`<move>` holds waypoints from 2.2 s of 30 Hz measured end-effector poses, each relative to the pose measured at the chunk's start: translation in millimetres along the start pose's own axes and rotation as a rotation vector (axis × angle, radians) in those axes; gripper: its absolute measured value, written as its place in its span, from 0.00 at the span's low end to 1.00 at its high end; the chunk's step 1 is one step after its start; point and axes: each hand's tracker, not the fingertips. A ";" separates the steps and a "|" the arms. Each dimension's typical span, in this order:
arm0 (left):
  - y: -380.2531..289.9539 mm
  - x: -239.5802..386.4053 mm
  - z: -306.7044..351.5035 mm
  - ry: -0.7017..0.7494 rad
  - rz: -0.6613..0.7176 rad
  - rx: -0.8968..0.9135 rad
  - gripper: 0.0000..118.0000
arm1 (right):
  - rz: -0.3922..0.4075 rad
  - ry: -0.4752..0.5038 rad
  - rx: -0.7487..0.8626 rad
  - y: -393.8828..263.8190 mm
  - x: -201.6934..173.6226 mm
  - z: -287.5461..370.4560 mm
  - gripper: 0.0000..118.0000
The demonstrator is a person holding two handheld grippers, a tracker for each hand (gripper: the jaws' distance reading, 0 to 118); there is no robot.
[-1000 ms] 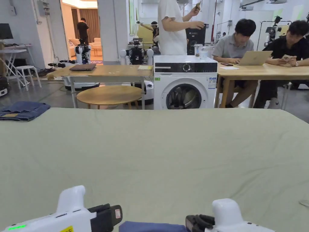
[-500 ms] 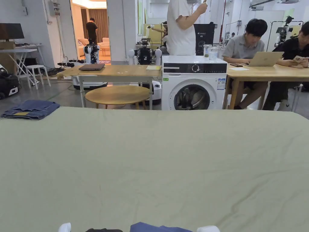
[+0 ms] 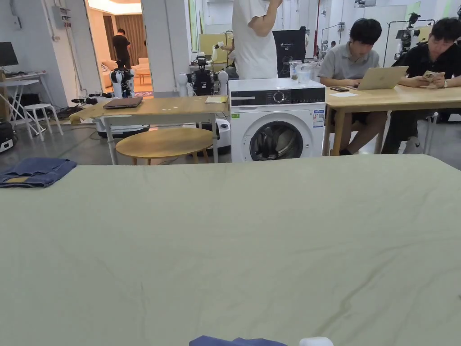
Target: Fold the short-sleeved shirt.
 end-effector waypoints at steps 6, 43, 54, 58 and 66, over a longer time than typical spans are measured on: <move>-0.5 14.9 10.6 0.011 -0.029 0.006 0.19 | -0.078 0.058 0.060 4.1 8.1 20.9 0.00; 2.1 141.4 271.5 0.558 -0.536 0.726 0.61 | 0.032 0.062 0.116 57.3 -40.1 9.3 0.00; -32.5 175.6 50.8 0.593 -0.862 0.500 0.00 | 0.035 -0.038 0.282 47.4 -22.4 82.4 0.00; -44.9 184.0 8.7 0.598 -0.896 0.497 0.00 | 0.059 -0.140 0.368 49.3 -11.0 115.0 0.00; -73.7 220.7 -0.6 0.705 -1.081 0.784 0.00 | 0.139 -0.347 0.585 58.4 -9.6 159.0 0.00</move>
